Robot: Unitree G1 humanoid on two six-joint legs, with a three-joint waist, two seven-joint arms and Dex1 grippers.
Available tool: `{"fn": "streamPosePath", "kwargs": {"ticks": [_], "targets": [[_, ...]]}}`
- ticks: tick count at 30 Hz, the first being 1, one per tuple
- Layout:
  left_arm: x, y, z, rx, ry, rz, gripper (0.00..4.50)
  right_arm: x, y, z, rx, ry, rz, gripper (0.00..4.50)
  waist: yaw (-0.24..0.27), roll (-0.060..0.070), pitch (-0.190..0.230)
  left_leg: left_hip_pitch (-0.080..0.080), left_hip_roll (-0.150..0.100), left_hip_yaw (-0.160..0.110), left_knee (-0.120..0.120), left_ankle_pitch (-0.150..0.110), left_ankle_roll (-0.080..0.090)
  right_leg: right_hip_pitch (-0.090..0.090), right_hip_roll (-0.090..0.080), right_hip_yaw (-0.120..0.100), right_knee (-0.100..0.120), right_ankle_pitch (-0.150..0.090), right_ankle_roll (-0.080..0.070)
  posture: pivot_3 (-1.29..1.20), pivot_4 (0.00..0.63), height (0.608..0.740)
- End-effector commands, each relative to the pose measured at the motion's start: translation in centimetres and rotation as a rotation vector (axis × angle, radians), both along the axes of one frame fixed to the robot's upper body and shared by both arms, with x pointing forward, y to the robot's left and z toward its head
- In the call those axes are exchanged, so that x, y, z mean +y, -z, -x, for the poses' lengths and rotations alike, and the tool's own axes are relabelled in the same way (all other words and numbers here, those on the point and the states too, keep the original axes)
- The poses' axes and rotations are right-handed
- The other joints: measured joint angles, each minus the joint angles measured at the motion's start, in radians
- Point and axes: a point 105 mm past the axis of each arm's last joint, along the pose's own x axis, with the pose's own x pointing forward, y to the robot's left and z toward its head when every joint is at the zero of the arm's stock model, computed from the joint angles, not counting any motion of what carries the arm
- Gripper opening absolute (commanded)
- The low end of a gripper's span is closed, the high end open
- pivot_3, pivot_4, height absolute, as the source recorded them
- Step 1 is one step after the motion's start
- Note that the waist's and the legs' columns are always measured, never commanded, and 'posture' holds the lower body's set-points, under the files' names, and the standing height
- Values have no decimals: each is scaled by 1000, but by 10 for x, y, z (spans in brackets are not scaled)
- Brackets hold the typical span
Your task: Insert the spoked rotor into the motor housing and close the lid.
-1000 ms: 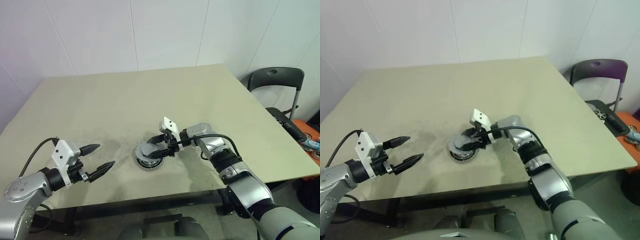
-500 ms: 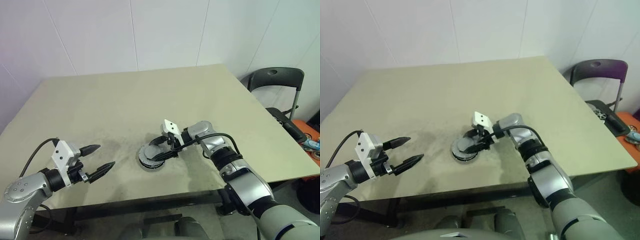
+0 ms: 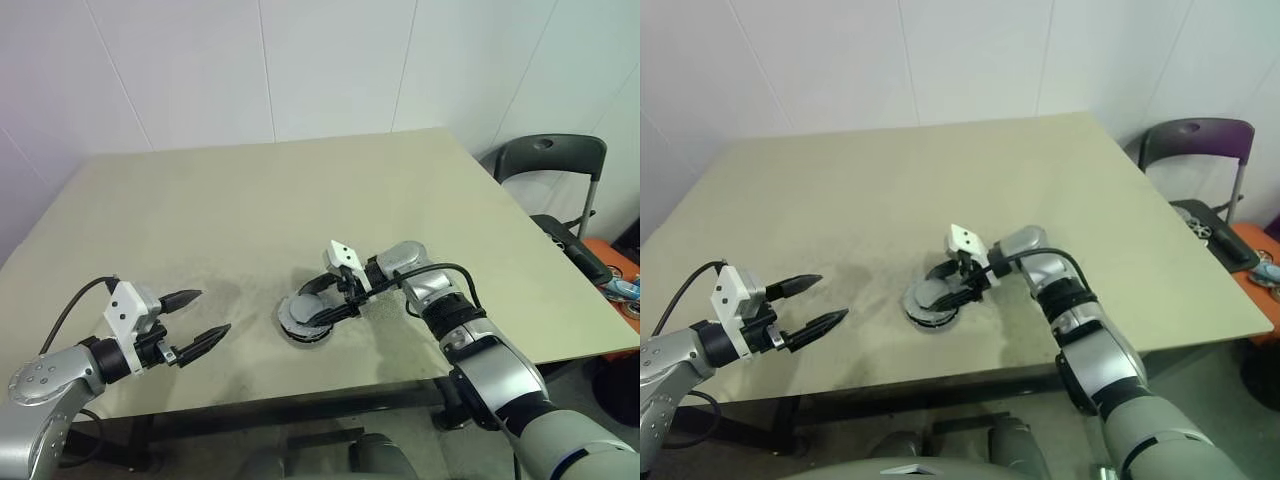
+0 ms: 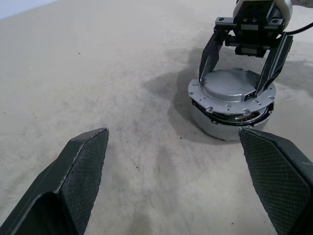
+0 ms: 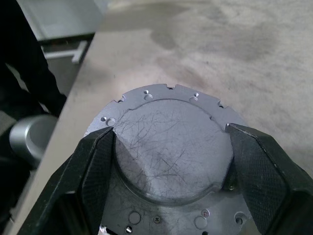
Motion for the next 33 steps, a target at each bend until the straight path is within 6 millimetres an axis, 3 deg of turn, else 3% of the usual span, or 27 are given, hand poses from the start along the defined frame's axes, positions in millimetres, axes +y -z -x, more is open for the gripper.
{"fn": "streamPosePath", "kwargs": {"ticks": [1,20,33], "targets": [[-2,-9,-1,-51,9,-4,4500,5,-21,-2,-64,-43,-64,3259,0,0,0,0,0,0,0,0,0,0,0,0,0,0,0,0,0,740],[-3,-9,-2,-55,11,-1,4500,-1,2,0,-117,-74,21,3259,0,0,0,1,0,0,0,0,0,1,0,0,1,0,0,0,0,740],[-8,-10,-3,-54,28,2,4500,-3,4,0,-131,-86,32,3259,0,0,0,4,0,0,0,0,0,4,0,0,1,0,0,0,0,740]]}}
